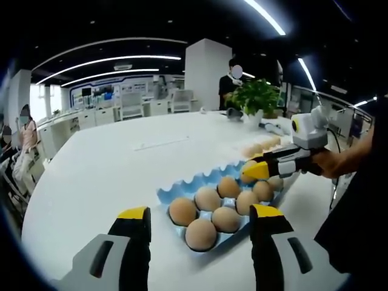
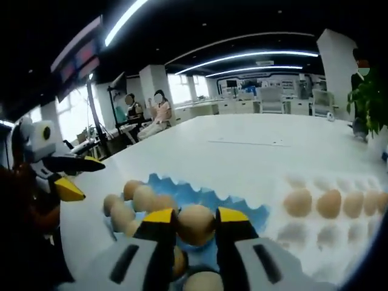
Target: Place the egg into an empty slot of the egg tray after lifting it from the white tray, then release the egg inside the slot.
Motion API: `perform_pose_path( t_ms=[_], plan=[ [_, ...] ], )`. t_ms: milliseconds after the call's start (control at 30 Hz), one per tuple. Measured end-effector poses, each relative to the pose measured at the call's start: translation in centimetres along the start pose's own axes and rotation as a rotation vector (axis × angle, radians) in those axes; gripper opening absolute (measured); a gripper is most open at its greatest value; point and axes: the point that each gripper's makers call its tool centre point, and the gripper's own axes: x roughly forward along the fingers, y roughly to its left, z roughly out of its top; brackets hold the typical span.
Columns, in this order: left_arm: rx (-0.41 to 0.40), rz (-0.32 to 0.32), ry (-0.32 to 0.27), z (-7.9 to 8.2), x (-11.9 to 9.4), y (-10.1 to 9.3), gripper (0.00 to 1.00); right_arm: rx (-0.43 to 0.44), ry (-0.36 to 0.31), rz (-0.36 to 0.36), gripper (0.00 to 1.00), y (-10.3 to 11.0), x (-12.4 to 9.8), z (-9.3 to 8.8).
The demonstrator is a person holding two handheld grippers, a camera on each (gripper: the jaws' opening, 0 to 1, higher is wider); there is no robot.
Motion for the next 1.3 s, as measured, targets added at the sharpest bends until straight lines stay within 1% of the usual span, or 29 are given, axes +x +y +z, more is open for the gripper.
perform_pose_path(
  t_ms=[167, 267, 300, 333, 367, 433, 533, 600, 633, 767, 900, 1000, 1300],
  plan=[
    [-0.002, 0.000, -0.003, 0.0, 0.0, 0.0, 0.67, -0.005, 0.012, 0.004, 0.25, 0.0, 0.1, -0.3],
    [-0.002, 0.000, -0.003, 0.0, 0.0, 0.0, 0.66, 0.012, 0.027, 0.005, 0.25, 0.0, 0.2, -0.6],
    [0.000, -0.001, 0.001, -0.1, 0.1, 0.0, 0.66, 0.024, 0.037, 0.012, 0.25, 0.0, 0.3, -0.8],
    [0.001, 0.000, 0.001, -0.1, 0.1, 0.0, 0.66, 0.088, 0.043, 0.011, 0.25, 0.1, 0.3, -1.0],
    [-0.001, -0.001, 0.000, -0.1, 0.1, 0.0, 0.66, 0.069, 0.053, 0.005, 0.25, -0.3, 0.4, -1.1],
    [-0.004, -0.003, 0.000, -0.1, 0.1, -0.1, 0.66, 0.065, 0.053, 0.003, 0.25, -0.3, 0.5, -1.0],
    [-0.003, -0.003, -0.001, -0.1, 0.1, 0.1, 0.66, 0.067, 0.074, 0.009, 0.25, -0.3, 0.9, -1.0],
    [-0.003, -0.002, 0.000, -0.2, 0.2, 0.1, 0.66, 0.041, 0.088, 0.013, 0.25, -0.2, 1.0, -1.1],
    [-0.003, -0.002, 0.000, -0.2, 0.2, 0.1, 0.66, 0.047, 0.093, 0.013, 0.25, -0.2, 1.1, -1.1],
    [-0.001, -0.001, 0.003, -0.3, 0.2, 0.1, 0.65, 0.021, 0.116, 0.026, 0.25, -0.1, 1.1, -1.1],
    [0.001, -0.001, 0.004, -0.3, 0.2, 0.0, 0.65, -0.004, 0.159, 0.050, 0.25, 0.0, 1.4, -1.2],
    [0.001, -0.002, 0.005, -0.3, 0.2, 0.0, 0.65, -0.043, 0.197, 0.065, 0.25, 0.2, 1.7, -1.3],
    [0.001, 0.004, 0.006, -0.3, 0.1, 0.0, 0.65, -0.063, 0.199, 0.083, 0.25, 0.4, 1.8, -1.3]
  ],
)
